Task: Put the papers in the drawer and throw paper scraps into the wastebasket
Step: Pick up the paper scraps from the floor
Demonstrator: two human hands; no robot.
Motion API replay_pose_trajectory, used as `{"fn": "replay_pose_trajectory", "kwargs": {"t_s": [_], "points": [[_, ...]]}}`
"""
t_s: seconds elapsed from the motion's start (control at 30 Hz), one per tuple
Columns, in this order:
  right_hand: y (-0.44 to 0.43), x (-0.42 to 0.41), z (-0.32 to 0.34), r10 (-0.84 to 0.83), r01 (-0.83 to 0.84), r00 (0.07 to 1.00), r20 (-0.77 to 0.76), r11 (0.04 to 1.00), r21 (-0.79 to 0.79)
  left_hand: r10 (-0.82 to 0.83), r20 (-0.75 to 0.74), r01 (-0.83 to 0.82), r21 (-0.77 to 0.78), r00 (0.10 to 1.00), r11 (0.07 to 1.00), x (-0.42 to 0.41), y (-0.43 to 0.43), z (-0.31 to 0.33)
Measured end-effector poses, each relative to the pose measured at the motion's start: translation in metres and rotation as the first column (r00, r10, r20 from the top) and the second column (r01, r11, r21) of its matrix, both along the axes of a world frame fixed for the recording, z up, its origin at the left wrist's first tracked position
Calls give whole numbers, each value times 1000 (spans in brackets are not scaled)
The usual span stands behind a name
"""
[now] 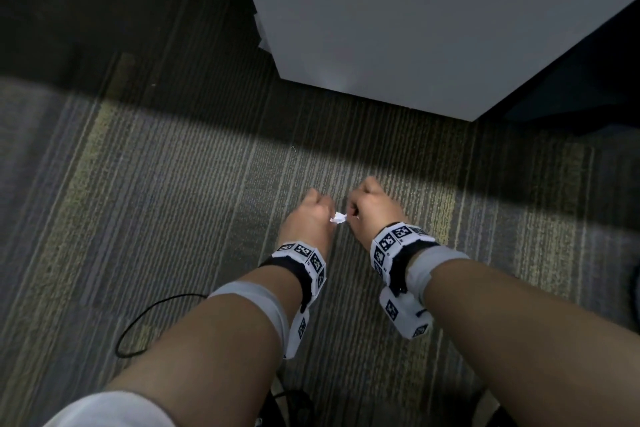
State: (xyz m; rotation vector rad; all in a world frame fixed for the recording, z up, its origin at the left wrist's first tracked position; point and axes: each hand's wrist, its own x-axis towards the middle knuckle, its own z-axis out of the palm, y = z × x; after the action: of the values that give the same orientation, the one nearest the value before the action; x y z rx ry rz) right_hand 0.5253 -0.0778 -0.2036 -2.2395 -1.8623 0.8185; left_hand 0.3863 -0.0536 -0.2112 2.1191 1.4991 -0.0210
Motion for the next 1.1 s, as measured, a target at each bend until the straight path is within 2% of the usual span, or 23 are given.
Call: {"fn": "replay_pose_trajectory", "kwargs": {"t_s": [0.1,0.23,0.33,0.4,0.5,0.57,0.67,0.77,0.9,0.97,1.1], "points": [[3,27,90,-60,55,996,68,996,72,-167,6,165,112,986,980,37,15,91],[-9,54,213,-215,190,971,103,959,210,-225,110,196,225,968,955,72,17,208],[-34,68,284,-362,329,926,107,912,245,-323,155,266,303,934,915,96,3,270],[-63,81,325,-486,446,868,98,852,274,-387,195,313,327,901,892,113,-16,309],[-122,108,399,-691,641,723,-22,658,395,-429,342,333,305,836,892,143,-56,381],[-148,119,449,-749,717,644,-155,519,466,-361,475,282,230,803,931,154,-74,428],[-175,130,530,-721,775,565,-401,297,558,-240,695,246,93,678,965,171,-94,502],[-196,128,597,-590,762,589,-551,179,623,-202,823,266,64,531,962,184,-109,560],[-234,123,645,-486,750,613,-623,111,652,-269,838,283,144,475,948,186,-137,617],[-255,133,645,-473,775,579,-664,66,629,-290,849,320,153,441,935,190,-153,629],[-294,152,641,-474,789,501,-724,-93,607,-287,884,357,150,369,922,204,-189,637]]}}
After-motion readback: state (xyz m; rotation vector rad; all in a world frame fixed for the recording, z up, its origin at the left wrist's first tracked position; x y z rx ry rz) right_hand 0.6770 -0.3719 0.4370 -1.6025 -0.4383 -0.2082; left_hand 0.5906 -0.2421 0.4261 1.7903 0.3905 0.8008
